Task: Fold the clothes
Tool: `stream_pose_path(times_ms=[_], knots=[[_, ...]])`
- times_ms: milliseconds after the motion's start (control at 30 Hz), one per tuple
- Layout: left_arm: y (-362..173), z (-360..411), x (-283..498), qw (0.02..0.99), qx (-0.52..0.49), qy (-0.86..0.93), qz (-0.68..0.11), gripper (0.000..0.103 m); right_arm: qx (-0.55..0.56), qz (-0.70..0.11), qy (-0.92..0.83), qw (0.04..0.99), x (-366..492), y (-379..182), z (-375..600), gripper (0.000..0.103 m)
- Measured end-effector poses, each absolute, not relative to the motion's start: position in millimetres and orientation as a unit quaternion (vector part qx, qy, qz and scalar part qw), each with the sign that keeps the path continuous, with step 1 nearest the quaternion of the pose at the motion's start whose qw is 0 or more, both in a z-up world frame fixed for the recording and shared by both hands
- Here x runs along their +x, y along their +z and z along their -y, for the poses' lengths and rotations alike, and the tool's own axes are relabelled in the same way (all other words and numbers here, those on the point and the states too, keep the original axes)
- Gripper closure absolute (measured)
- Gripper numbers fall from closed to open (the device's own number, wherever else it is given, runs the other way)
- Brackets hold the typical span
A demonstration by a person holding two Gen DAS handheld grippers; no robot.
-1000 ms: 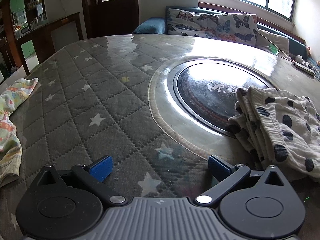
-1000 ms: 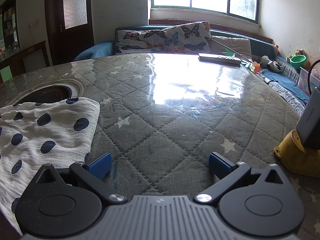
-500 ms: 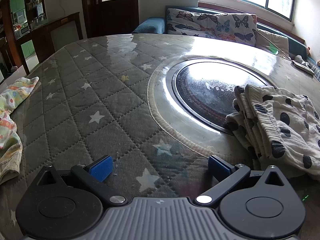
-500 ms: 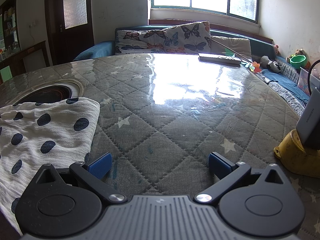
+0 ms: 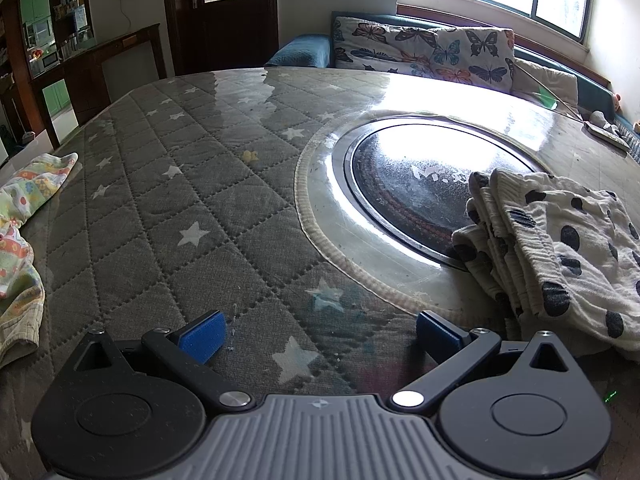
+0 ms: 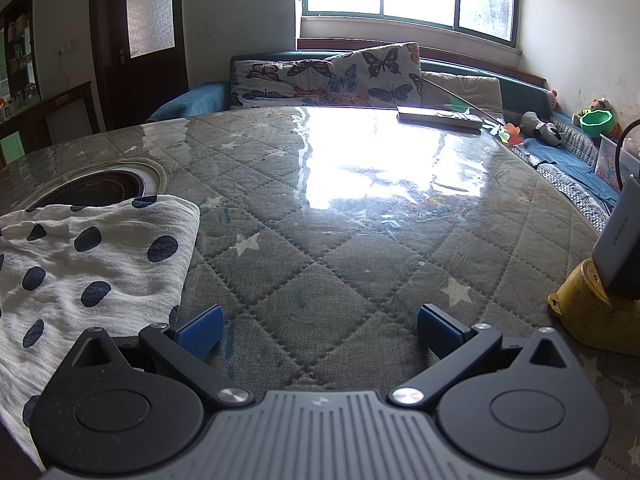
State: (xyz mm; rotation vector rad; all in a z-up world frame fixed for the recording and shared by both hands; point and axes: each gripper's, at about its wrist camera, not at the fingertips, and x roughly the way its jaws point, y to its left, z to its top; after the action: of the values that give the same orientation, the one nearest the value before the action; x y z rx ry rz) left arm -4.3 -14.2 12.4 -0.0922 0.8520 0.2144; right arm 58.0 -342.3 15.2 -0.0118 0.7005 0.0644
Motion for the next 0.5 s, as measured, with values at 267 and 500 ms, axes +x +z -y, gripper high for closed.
stream_pose_path(times_ms=[267, 500], knots=[[12.8, 13.4, -3.6, 0.904, -0.045, 0.104, -0.412, 0.000, -0.006, -0.343, 0.031, 0.939, 57.7, 15.4, 342.6, 0.000], [11.8, 12.5, -4.2, 0.904, -0.046, 0.104, -0.411, 0.000, -0.007, -0.343, 0.031, 0.939, 57.1, 16.0, 343.2, 0.000]])
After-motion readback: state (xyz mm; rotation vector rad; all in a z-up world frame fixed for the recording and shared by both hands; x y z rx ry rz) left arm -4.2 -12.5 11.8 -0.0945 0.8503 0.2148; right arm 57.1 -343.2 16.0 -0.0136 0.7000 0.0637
